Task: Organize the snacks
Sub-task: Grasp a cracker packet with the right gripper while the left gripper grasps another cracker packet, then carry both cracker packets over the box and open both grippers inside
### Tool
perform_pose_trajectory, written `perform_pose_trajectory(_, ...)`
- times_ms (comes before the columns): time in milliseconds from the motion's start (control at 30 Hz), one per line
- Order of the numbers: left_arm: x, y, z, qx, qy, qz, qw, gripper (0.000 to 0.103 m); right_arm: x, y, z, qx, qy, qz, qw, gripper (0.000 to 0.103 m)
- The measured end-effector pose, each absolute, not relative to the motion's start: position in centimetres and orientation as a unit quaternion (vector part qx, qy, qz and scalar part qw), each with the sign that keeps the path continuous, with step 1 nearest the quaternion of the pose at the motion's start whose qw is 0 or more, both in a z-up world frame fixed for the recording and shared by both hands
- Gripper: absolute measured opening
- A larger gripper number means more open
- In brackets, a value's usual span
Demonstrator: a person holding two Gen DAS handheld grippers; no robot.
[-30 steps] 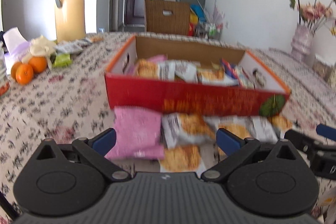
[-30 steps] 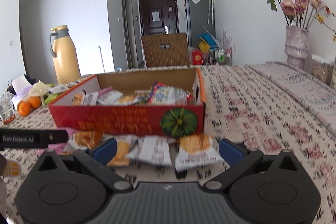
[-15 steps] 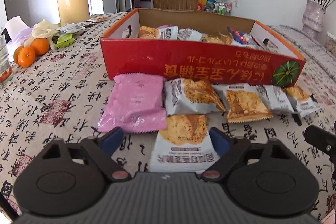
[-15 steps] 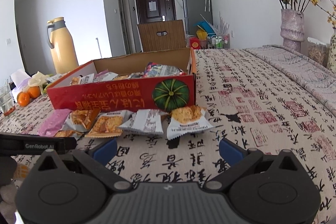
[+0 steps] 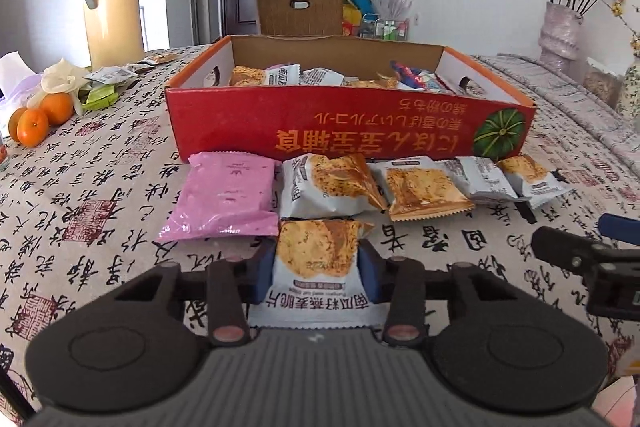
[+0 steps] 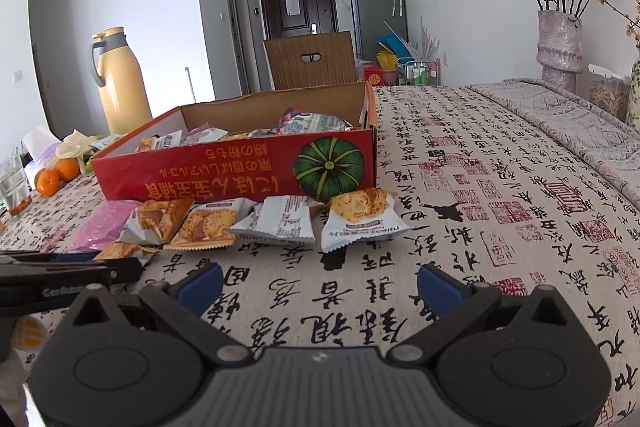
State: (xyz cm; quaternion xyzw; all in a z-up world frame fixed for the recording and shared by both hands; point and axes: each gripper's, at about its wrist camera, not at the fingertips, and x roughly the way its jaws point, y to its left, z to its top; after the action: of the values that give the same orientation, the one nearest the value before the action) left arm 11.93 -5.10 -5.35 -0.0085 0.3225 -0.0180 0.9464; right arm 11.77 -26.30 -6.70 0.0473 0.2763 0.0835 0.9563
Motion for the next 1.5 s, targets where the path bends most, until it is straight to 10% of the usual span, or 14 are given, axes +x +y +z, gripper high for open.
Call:
perform_pose_trajectory(1067,9.7,-2.4,-1.8,-0.041,0.260,-0.008,0.965,0.042,22.5,-28.0,-7.1,0.011,0.330,0.030,0.943,0.103)
perform_pose_trajectory(1500,10.1,-2.5,-2.1,-0.042,0.264,-0.010,0.964,0.042,21.9,-27.3,-7.3,-0.009,0.327,0.046,0.944,0.059)
